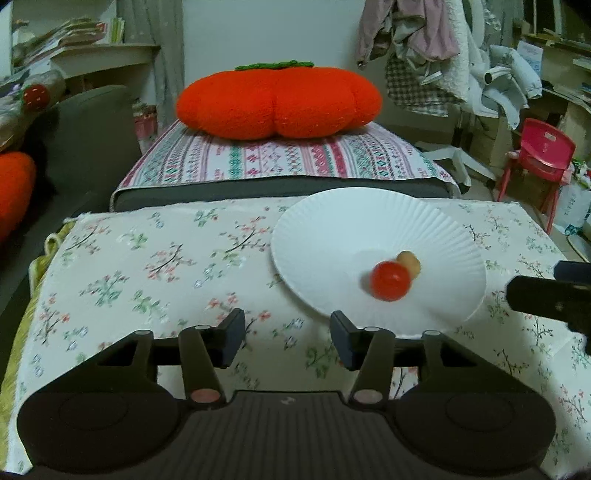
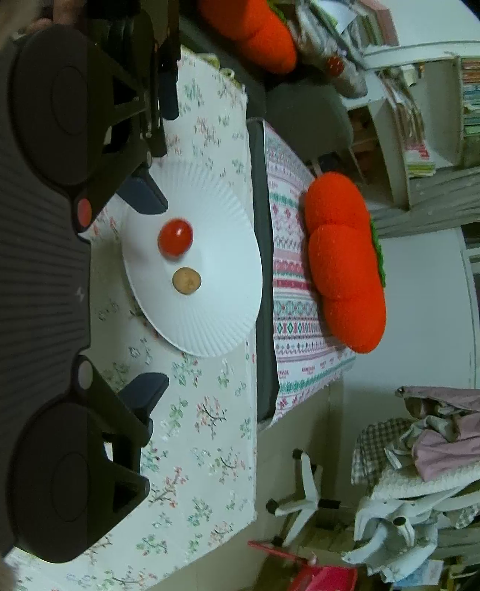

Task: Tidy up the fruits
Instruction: 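Move both tools back toward the remaining fruit cluster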

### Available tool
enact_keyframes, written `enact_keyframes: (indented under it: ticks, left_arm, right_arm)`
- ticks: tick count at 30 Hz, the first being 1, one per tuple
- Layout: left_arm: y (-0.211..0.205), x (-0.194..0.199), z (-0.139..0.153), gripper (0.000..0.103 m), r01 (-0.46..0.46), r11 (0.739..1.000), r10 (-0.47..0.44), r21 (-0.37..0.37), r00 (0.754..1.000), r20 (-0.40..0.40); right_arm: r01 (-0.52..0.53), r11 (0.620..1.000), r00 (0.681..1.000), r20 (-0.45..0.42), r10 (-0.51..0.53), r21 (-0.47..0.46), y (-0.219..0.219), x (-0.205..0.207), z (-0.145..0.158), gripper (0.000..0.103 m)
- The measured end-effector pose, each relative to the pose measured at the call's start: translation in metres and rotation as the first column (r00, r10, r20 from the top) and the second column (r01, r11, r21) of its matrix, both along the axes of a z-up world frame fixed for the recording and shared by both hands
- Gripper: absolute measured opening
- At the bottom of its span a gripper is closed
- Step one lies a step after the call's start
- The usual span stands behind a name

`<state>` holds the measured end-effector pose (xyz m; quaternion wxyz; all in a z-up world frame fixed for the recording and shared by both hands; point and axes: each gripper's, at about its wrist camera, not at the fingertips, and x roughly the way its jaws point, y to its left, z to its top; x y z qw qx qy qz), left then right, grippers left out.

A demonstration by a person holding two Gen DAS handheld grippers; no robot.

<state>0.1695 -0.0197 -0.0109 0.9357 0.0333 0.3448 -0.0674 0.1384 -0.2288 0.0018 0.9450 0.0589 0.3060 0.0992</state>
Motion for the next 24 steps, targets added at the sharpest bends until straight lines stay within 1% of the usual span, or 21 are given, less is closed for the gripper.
enact_keyframes:
  ticks: [2, 4, 7, 9, 14, 18, 21, 24]
  left_arm:
    - [0.005, -0.006, 0.005, 0.035, -0.012, 1.000, 0.012, -0.007, 1.000, -0.005]
    - [0.011, -0.010, 0.011, 0.037, -0.026, 0.999, 0.026, -0.022, 1.000, -0.010]
    - [0.023, -0.018, 0.020, 0.040, -0.056, 0.996, 0.054, -0.069, 0.998, -0.020]
    - [0.029, -0.025, 0.023, 0.041, -0.063, 0.994, 0.061, -0.090, 0.998, -0.023]
    - [0.036, -0.041, 0.021, 0.042, -0.072, 0.995, 0.069, -0.068, 0.997, -0.038]
    - [0.042, -0.054, 0.011, 0.043, -0.064, 0.995, 0.056, -0.080, 0.994, -0.094]
    - [0.047, -0.063, 0.003, 0.043, -0.076, 0.994, 0.066, -0.078, 0.990, -0.123]
    - [0.051, -0.071, -0.002, 0.043, -0.085, 0.993, 0.072, -0.087, 0.987, -0.142]
  right_arm:
    - [-0.012, 1.000, 1.000, 0.002, 0.012, 0.029, -0.002, -0.007, 0.004, 0.100]
    - [-0.023, 0.997, 1.000, 0.007, 0.022, 0.071, -0.005, -0.011, 0.008, 0.102]
    - [-0.033, 0.988, 0.999, -0.026, 0.038, 0.153, -0.008, -0.013, 0.011, 0.102]
    - [-0.049, 0.984, 0.997, -0.058, 0.059, 0.170, -0.005, -0.014, 0.009, 0.102]
    - [-0.065, 0.992, 0.993, -0.092, 0.075, 0.113, 0.010, -0.024, 0.007, 0.102]
    - [-0.100, 0.992, 0.988, -0.113, 0.108, 0.073, 0.020, -0.035, 0.006, 0.101]
    - [-0.118, 0.992, 0.980, -0.153, 0.124, 0.050, 0.028, -0.039, -0.002, 0.099]
    - [-0.128, 0.991, 0.975, -0.179, 0.134, 0.048, 0.034, -0.040, -0.006, 0.095]
